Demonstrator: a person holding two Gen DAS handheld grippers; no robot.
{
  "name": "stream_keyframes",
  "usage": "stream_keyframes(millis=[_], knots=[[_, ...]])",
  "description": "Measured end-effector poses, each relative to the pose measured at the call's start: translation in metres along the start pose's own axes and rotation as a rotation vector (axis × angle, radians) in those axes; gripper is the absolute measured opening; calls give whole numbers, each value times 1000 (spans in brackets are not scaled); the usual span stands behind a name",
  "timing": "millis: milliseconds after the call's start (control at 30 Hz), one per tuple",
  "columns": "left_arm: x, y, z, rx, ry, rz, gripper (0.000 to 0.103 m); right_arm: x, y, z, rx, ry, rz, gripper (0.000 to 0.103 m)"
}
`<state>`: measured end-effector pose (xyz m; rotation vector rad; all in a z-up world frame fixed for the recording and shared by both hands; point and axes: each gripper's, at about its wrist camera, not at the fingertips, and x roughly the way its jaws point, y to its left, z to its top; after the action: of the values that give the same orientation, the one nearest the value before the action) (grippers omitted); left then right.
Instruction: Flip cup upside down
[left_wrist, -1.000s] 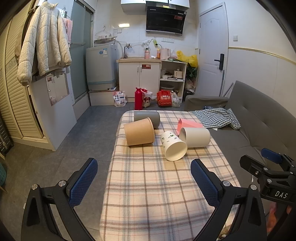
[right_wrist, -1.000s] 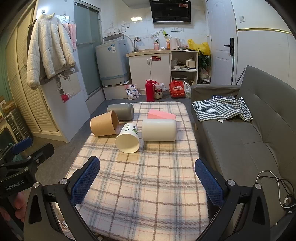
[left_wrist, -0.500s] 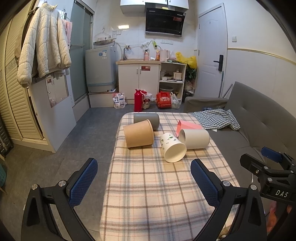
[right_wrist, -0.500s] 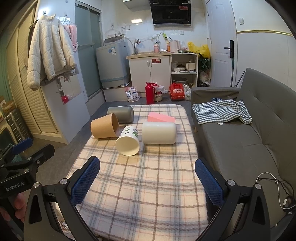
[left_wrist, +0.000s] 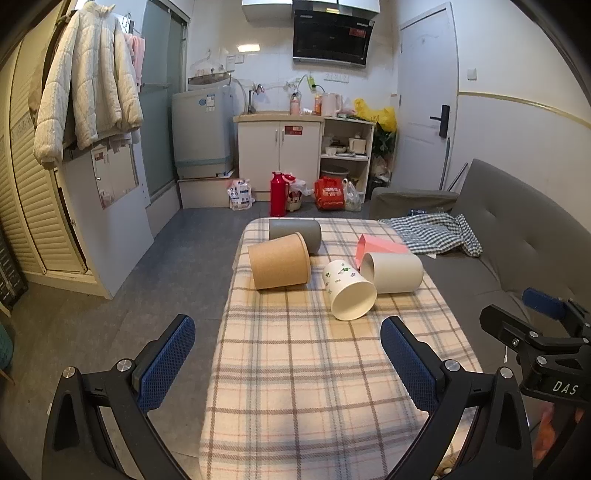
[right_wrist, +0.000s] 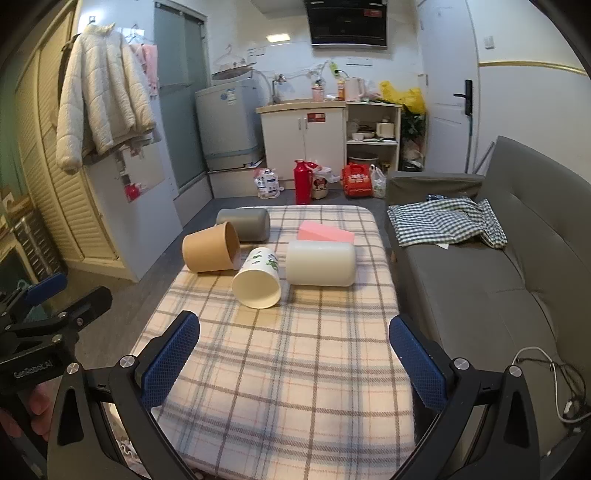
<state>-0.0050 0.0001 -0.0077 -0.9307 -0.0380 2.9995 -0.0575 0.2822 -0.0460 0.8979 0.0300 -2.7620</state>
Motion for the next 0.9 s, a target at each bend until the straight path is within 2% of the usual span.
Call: stream_keyframes(millis=[267, 500, 733, 833, 900], knots=[[19, 12, 10, -9, 37, 27, 103, 22, 6, 20, -44, 35, 52, 103], [45, 35, 30, -42, 56, 73, 103, 58, 23, 57, -136, 60, 98, 103], [94, 72, 51, -108, 92, 157, 103, 122, 42, 124, -360, 115, 147, 103], [118, 82, 57, -116, 110, 179, 103, 156, 56, 142, -481, 150, 182, 103], [133, 85, 60, -102, 118, 173, 103, 173, 63, 147, -517, 170, 188, 103]])
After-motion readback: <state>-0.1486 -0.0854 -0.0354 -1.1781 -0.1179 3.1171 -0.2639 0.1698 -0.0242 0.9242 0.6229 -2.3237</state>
